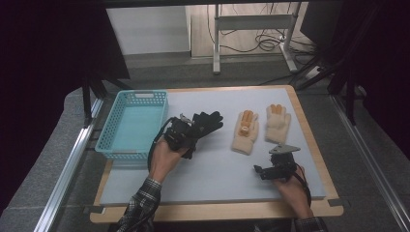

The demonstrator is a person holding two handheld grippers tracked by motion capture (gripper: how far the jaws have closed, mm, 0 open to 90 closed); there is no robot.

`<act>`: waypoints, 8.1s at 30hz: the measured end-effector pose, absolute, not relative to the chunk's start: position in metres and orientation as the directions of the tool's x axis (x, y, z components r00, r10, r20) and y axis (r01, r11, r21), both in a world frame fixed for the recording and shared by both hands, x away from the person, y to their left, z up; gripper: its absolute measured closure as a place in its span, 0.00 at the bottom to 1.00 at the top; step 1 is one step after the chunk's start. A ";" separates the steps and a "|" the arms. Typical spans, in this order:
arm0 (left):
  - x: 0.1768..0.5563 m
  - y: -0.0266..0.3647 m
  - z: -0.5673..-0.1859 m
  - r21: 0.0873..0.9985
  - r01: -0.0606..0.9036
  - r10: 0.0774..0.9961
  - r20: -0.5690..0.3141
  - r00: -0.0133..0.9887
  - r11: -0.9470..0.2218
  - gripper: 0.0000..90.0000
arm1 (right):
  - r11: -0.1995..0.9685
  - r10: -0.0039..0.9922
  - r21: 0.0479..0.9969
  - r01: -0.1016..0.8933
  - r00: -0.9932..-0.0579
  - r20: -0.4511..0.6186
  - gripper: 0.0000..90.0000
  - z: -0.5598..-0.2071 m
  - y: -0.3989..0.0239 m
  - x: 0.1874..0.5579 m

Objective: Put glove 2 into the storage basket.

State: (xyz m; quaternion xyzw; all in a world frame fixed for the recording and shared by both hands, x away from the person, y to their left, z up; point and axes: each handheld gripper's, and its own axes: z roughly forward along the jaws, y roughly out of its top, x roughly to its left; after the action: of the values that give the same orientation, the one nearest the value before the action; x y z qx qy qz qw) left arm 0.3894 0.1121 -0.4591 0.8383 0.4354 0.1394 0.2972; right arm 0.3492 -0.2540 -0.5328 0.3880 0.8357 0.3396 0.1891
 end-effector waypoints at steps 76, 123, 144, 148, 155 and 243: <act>0.450 0.327 -0.480 0.452 0.881 0.987 -0.008 0.161 -0.140 0.06 | 0.469 0.776 0.715 0.519 -0.629 -0.052 0.06 -0.533 -0.254 0.349; 0.368 0.191 -0.451 0.767 0.540 0.769 -0.097 0.632 -0.346 0.00 | 0.470 0.776 0.715 0.518 -0.629 -0.055 0.06 -0.533 -0.254 0.349; 0.328 0.138 -0.517 0.742 0.506 0.713 -0.055 0.699 -0.439 0.00 | 0.474 0.773 0.716 0.512 -0.632 -0.060 0.06 -0.533 -0.254 0.349; 0.325 0.141 -0.528 0.723 0.524 0.732 -0.036 0.680 -0.451 0.00 | 0.472 0.774 0.716 0.515 -0.631 -0.057 0.06 -0.533 -0.254 0.349; 0.324 0.142 -0.542 0.679 0.548 0.742 -0.008 0.670 -0.488 0.00 | 0.470 0.775 0.716 0.516 -0.629 -0.055 0.06 -0.533 -0.254 0.349; 0.321 0.143 -0.550 0.693 0.581 0.778 -0.046 0.626 -0.427 0.01 | 0.353 0.851 0.715 0.604 -0.525 0.023 0.67 -0.511 -0.292 0.501</act>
State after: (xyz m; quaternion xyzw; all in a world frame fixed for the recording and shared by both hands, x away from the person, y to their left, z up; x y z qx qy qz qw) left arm 0.3212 0.1425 -0.5500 0.8325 0.4081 0.1425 0.3465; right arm 0.5009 -0.2921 -0.5110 0.4532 0.8025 0.3440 0.1798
